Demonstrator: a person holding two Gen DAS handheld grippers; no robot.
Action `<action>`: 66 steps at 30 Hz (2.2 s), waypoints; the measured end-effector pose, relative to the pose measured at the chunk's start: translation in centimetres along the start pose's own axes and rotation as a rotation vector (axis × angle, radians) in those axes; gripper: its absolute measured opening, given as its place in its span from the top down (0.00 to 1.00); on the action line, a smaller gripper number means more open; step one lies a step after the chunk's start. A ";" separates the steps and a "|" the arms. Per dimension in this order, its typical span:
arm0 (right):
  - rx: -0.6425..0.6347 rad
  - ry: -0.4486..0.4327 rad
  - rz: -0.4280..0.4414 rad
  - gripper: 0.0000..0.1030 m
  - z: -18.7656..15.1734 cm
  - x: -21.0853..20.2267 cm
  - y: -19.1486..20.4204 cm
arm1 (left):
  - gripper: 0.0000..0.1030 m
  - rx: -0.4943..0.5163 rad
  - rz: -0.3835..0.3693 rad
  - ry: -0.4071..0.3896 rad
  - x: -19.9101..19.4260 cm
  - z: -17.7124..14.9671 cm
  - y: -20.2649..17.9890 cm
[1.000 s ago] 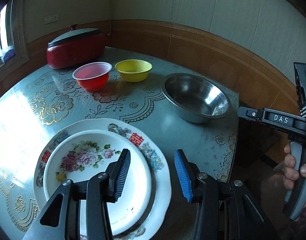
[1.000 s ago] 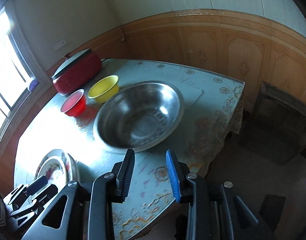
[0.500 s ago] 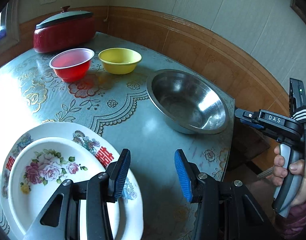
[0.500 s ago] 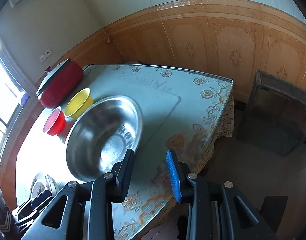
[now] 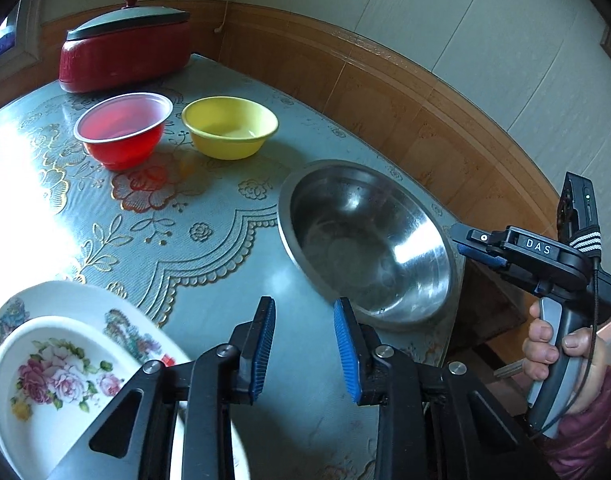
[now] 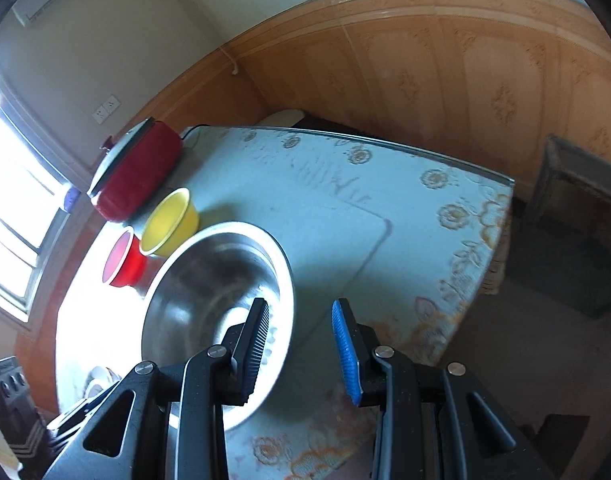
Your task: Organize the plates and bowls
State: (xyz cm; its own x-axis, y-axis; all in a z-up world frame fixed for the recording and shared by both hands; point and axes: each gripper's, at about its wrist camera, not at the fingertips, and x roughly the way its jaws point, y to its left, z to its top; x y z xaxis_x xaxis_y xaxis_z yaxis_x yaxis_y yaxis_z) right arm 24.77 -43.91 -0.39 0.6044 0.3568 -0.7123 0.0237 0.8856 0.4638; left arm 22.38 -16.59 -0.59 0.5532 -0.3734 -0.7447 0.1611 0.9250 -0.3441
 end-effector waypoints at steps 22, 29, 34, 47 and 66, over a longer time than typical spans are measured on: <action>-0.186 0.126 0.099 0.89 0.9 5.4 1.9 | 0.78 -0.074 0.080 0.004 2.8 1.4 -0.4; -0.255 0.197 0.174 0.89 -0.3 5.8 3.7 | 0.78 -0.068 0.124 0.026 0.5 -0.5 0.9; -0.290 0.208 0.182 0.89 -1.1 5.7 4.5 | 0.78 -0.069 0.145 0.016 -0.3 -1.5 1.1; -0.293 0.198 0.136 0.86 -2.1 5.3 4.9 | 0.71 -0.013 0.190 0.032 -0.8 -2.4 0.6; -0.230 0.103 0.047 0.73 -3.2 0.5 6.1 | 0.68 -0.057 0.123 -0.059 -5.4 -1.9 2.8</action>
State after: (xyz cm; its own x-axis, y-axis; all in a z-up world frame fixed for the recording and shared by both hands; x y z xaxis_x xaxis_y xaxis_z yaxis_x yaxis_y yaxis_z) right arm 22.67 -37.36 0.37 0.5158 0.4174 -0.7481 -0.1914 0.9073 0.3743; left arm 18.30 -12.10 1.35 0.6130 -0.2515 -0.7490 0.0434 0.9573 -0.2859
